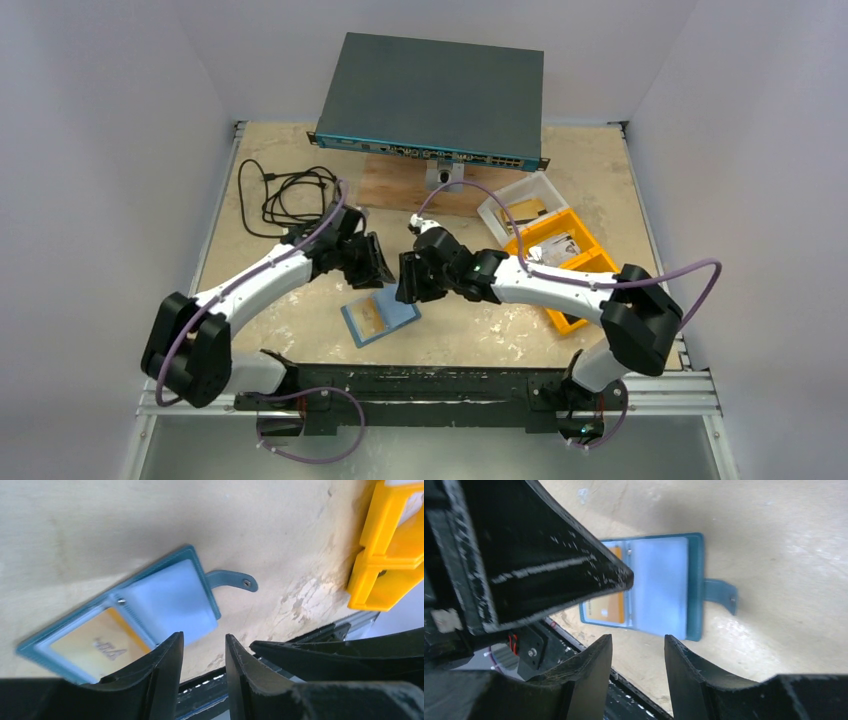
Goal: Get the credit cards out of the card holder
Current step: Remove the credit card from the card holder.
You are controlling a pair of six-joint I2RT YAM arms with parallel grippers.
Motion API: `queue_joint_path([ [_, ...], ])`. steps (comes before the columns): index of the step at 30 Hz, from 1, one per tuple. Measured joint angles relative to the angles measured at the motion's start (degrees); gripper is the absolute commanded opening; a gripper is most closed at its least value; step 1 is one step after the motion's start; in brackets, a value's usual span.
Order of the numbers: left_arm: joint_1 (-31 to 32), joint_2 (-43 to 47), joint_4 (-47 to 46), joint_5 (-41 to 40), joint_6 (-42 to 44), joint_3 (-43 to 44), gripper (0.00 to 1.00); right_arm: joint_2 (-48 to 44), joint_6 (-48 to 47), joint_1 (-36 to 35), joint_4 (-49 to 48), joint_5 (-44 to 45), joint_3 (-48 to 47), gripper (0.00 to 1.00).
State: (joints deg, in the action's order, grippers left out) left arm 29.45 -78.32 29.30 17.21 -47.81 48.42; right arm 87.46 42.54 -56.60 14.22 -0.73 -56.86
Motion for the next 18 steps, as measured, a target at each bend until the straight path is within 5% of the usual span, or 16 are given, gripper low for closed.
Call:
queue_joint_path([
  [8,-7.54,10.03,5.51,-4.57,-0.50,-9.11,0.18,8.09,-1.27,-2.23,-3.21,-5.31,-4.72,0.42],
  [18,-7.74,12.46,7.69,-5.35,-1.27,-14.19,0.07,19.04,-1.68,-2.27,-6.99,-10.73,-7.23,0.41],
])
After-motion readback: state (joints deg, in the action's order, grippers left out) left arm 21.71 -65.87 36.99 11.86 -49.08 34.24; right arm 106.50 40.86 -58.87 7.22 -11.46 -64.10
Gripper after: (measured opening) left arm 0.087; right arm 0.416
